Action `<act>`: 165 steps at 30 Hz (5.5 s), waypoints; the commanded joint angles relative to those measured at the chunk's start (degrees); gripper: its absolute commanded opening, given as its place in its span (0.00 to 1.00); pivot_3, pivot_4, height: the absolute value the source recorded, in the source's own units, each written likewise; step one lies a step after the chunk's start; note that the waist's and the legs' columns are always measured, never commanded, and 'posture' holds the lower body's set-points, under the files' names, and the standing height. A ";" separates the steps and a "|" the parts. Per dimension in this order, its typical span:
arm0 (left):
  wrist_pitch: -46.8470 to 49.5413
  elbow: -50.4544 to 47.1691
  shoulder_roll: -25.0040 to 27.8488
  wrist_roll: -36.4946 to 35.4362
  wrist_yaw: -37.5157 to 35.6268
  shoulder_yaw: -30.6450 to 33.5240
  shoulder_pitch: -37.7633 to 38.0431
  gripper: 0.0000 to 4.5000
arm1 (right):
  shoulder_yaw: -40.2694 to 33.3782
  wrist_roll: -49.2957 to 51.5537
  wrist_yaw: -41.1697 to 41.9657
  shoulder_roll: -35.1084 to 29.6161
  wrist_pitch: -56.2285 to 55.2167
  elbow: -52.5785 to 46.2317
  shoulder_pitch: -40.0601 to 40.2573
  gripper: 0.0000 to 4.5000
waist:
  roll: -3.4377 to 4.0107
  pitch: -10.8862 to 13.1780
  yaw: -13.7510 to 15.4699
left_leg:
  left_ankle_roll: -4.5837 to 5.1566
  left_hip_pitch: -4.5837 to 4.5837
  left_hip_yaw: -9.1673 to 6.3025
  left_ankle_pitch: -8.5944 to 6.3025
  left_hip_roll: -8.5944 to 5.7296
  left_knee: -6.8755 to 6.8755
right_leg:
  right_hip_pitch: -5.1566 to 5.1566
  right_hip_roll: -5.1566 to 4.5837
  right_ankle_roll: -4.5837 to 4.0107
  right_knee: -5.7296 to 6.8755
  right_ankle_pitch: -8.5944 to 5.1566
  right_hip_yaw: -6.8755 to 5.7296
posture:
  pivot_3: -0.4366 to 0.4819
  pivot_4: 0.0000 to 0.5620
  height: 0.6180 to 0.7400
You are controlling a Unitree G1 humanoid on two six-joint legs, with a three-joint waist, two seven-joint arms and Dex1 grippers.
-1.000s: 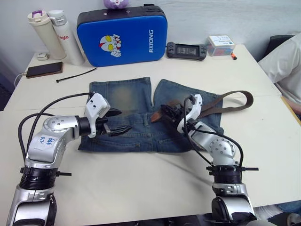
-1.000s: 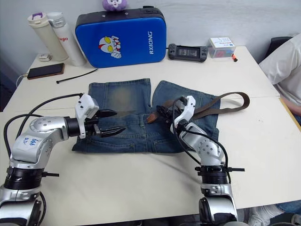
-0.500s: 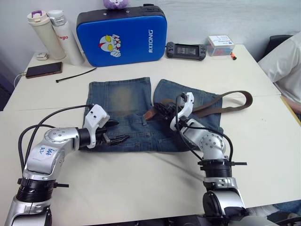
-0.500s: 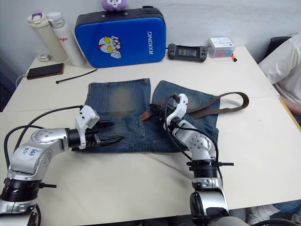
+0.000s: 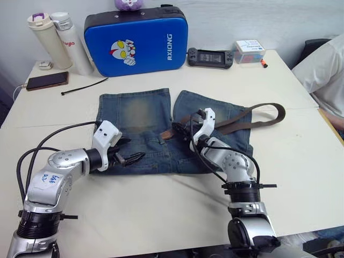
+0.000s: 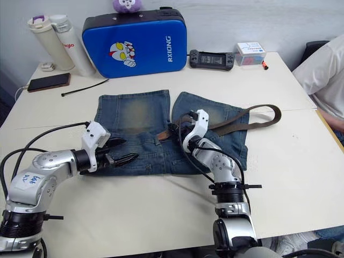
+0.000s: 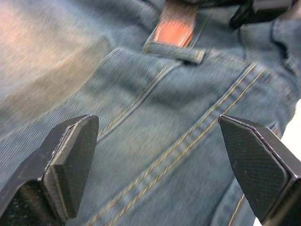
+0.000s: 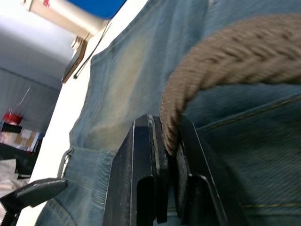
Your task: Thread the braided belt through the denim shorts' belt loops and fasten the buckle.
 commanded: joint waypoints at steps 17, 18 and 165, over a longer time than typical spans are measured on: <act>-0.67 -2.00 -0.20 -0.13 1.71 -1.61 -0.63 1.00 | 3.60 -2.87 2.17 3.73 5.12 -3.26 0.82 0.10 | 0.00 0.00 -0.20 | -0.04 0.03 0.05 -0.01 0.01 -0.04 | -0.02 0.03 -0.01 0.00 -0.01 -0.01 | 0.48 0.27 0.87; -0.83 -1.82 -0.15 -0.06 1.64 -1.83 -0.74 1.00 | 2.58 -1.80 2.18 3.76 5.93 -3.85 1.08 0.20 | 0.00 0.00 -0.16 | -0.04 0.03 0.05 -0.01 0.01 -0.05 | -0.02 0.03 -0.02 0.00 -0.01 -0.01 | 0.48 0.27 0.87; -43.78 27.77 -0.64 22.30 -18.83 -15.90 -19.80 0.00 | 19.11 -31.15 48.84 -51.90 -7.42 -33.18 10.41 0.88 | -0.12 0.08 3.39 | 0.15 -0.22 -0.02 -0.17 0.03 0.91 | 0.30 0.02 -0.09 -0.09 -0.04 -1.08 | 0.48 0.27 0.87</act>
